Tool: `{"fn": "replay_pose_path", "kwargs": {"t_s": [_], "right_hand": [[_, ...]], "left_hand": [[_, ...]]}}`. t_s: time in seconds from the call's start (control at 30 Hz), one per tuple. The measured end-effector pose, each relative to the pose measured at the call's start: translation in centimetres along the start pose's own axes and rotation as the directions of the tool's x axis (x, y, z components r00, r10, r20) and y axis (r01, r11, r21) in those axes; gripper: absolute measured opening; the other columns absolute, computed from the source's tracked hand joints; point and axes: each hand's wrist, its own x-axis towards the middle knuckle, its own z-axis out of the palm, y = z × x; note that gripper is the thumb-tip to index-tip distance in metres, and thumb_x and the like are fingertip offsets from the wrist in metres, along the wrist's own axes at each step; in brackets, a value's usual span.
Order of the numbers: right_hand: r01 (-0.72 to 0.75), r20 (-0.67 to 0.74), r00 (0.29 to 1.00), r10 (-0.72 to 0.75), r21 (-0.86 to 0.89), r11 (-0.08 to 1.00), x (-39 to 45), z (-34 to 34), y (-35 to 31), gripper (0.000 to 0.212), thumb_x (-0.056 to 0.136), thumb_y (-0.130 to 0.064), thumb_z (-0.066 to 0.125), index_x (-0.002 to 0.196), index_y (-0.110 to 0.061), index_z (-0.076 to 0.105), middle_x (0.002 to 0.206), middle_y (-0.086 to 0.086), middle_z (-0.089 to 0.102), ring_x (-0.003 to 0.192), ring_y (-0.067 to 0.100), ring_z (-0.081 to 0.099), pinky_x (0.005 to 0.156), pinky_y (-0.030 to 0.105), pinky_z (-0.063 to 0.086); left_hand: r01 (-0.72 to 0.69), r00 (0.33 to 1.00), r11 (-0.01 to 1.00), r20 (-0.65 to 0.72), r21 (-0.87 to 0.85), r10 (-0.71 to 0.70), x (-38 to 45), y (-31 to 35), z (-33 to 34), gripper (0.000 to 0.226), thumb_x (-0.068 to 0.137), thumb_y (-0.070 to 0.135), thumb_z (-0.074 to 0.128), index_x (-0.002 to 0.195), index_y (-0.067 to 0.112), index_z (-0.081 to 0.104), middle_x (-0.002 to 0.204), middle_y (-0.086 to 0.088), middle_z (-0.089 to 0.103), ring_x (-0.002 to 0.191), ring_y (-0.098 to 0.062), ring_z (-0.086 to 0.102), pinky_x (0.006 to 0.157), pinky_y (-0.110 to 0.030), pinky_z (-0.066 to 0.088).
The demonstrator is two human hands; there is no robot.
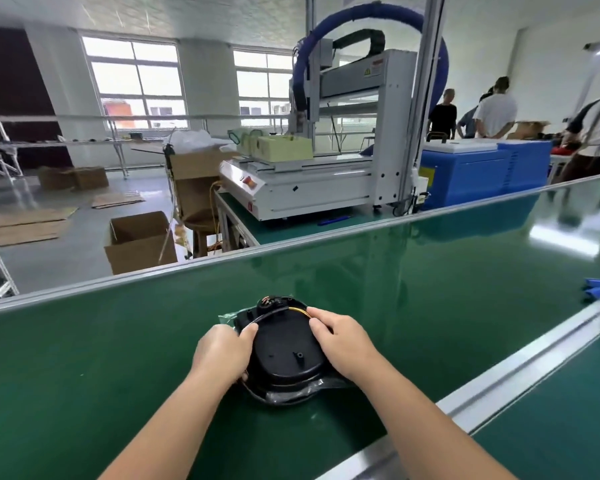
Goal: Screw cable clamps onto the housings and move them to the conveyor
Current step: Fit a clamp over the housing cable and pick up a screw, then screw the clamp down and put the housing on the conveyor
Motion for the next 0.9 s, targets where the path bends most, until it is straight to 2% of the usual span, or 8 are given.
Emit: {"fn": "replay_pose_path", "kwargs": {"t_s": [0.1,0.17,0.27,0.4,0.57,0.73,0.83,0.9], "right_hand": [[0.012,-0.024,1.0,-0.013,-0.053,0.999,-1.4,-1.2,0.5,0.04,0.1,-0.036,0.043,0.138,-0.027,0.051,0.147,-0.007,0.044,0.137,0.011,0.038,0.115,0.031,0.027],[0.043,-0.089,0.995,-0.048,-0.064,0.997,-3.0,-2.9,1.3,0.037,0.1,-0.03,0.045,0.134,-0.024,0.056,0.13,-0.01,0.06,0.119,0.004,0.051,0.101,0.013,0.034],[0.029,-0.221,0.975,-0.036,-0.034,0.999,-6.0,-6.8,3.2,0.031,0.099,-0.026,0.049,0.125,-0.022,0.064,0.104,-0.02,0.066,0.096,-0.009,0.05,0.079,-0.007,0.029],[-0.059,-0.383,0.92,0.078,0.062,0.996,-11.3,-13.1,6.5,0.024,0.096,-0.025,0.054,0.114,-0.027,0.069,0.105,-0.024,0.067,0.102,-0.01,0.057,0.087,0.003,0.039],[-0.167,-0.571,0.794,0.209,0.126,0.978,-19.9,-21.1,10.6,0.018,0.093,-0.021,0.059,0.096,-0.036,0.07,0.094,-0.018,0.072,0.092,-0.006,0.064,0.083,0.011,0.048],[-0.273,-0.7,0.651,0.294,0.146,0.951,-27.9,-26.9,13.3,0.023,0.092,-0.012,0.061,0.094,-0.034,0.069,0.093,-0.017,0.073,0.092,-0.005,0.065,0.084,0.012,0.047],[-0.33,-0.726,0.583,0.365,0.199,0.923,-31.4,-28.6,14.6,0.022,0.093,-0.015,0.06,0.096,-0.036,0.068,0.09,-0.023,0.073,0.09,-0.008,0.065,0.08,0.013,0.047],[-0.342,-0.743,0.543,0.391,0.23,0.911,-33.1,-29.1,15.5,0.023,0.093,-0.012,0.059,0.096,-0.033,0.068,0.088,-0.022,0.073,0.089,-0.005,0.067,0.078,0.014,0.047]], "left_hand": [[-0.09,0.99,0.953,-0.077,0.291,0.117,-0.8,0.5,-0.6,0.053,0.095,0.052,0.044,0.064,0.01,0.052,0.078,-0.01,0.062,0.084,-0.033,0.061,0.068,-0.033,0.046],[-0.121,0.971,0.906,-0.14,0.406,0.192,-1.7,1.7,-0.7,0.05,0.094,0.056,0.041,0.091,0.011,0.063,0.104,-0.012,0.061,0.099,-0.034,0.058,0.076,-0.036,0.048],[-0.278,0.901,0.843,-0.179,0.46,0.394,-3.9,5.5,0.8,0.051,0.095,0.055,0.039,0.122,0.018,0.061,0.114,-0.009,0.057,0.109,-0.031,0.052,0.079,-0.039,0.047],[-0.581,0.792,0.76,-0.015,0.291,0.611,-8.0,12.0,7.1,0.041,0.093,0.052,0.047,0.122,0.028,0.063,0.115,-0.002,0.059,0.112,-0.025,0.052,0.088,-0.036,0.046],[-0.774,0.623,0.63,0.262,0.065,0.738,-14.3,19.4,18.1,0.033,0.092,0.049,0.049,0.117,0.034,0.065,0.117,0.007,0.061,0.114,-0.017,0.052,0.089,-0.03,0.045],[-0.803,0.466,0.558,0.364,-0.208,0.806,-19.5,26.1,26.0,0.022,0.09,0.04,0.055,0.098,0.028,0.072,0.094,0.013,0.07,0.096,-0.015,0.063,0.081,-0.027,0.049],[-0.756,0.426,0.558,0.391,-0.341,0.816,-22.0,30.2,29.0,0.02,0.091,0.038,0.056,0.08,0.027,0.069,0.068,0.017,0.062,0.08,-0.015,0.063,0.07,-0.025,0.045],[-0.712,0.436,0.575,0.387,-0.404,0.812,-23.4,33.1,30.3,0.027,0.093,0.042,0.053,0.085,0.022,0.069,0.071,0.013,0.063,0.08,-0.017,0.061,0.07,-0.026,0.043]]}}
